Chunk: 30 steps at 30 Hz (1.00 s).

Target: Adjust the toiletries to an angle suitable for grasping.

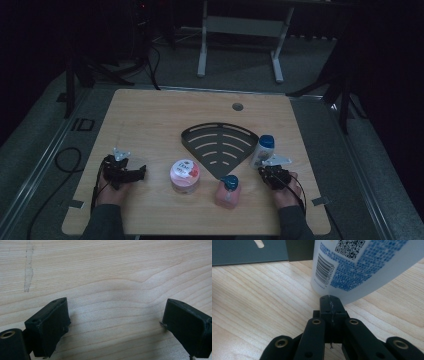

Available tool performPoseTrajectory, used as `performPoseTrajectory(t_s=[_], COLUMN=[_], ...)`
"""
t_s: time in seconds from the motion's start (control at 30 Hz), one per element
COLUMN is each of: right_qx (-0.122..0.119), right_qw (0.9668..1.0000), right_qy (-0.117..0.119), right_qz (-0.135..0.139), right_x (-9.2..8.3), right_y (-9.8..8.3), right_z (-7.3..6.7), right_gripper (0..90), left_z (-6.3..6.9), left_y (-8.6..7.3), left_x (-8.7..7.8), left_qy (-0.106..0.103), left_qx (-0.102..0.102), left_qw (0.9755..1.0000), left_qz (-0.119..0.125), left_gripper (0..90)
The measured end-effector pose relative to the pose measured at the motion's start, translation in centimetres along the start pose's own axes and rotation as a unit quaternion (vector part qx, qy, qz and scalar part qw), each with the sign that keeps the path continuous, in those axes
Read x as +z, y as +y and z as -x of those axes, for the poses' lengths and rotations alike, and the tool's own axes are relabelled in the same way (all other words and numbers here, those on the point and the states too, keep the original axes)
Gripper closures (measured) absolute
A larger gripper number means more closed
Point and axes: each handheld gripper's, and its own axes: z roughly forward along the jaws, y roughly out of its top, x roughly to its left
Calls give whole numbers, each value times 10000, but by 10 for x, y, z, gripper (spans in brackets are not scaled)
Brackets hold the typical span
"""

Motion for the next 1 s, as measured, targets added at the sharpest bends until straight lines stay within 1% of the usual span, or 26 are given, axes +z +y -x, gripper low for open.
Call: performPoseTrajectory(t_s=[0.23, 0.33, 0.37, 0.43, 0.6, 0.73, 0.8, 1.0], right_qx=[30, 15, 12, 23, -109, -205, -235, -385], right_qw=[10000, 9998, 9995, 9993, 9983, 9970, 9964, 9946], right_qy=[40, 148, 214, 267, 346, 406, 411, 410], right_qz=[48, 161, 219, 266, 453, 628, 699, 875], right_x=[-4, -14, -20, -25, -42, -58, -65, -82], right_y=[0, 1, 2, 2, 4, 7, 9, 12], right_z=[-2, -7, -9, -12, -25, -34, -38, -47], right_gripper=[900, 898, 880, 861, 814, 753, 710, 618], left_z=[0, 0, 0, 0, 0, 0, 0, 0], left_y=[0, 0, 0, 0, 0, 0, 0, 0], left_x=[0, 0, 0, 0, 0, 0, 0, 0], left_qy=[-1, 1, -1, 0, -1, 1, 1, 0], left_qx=[-3, 1, -4, 1, -3, 1, 0, 1], left_qw=[10000, 10000, 10000, 10000, 10000, 10000, 10000, 10000], left_qz=[-1, -1, 0, 0, 0, 0, 0, 0], left_gripper=[67, 67, 67, 67, 67, 67, 67, 67])
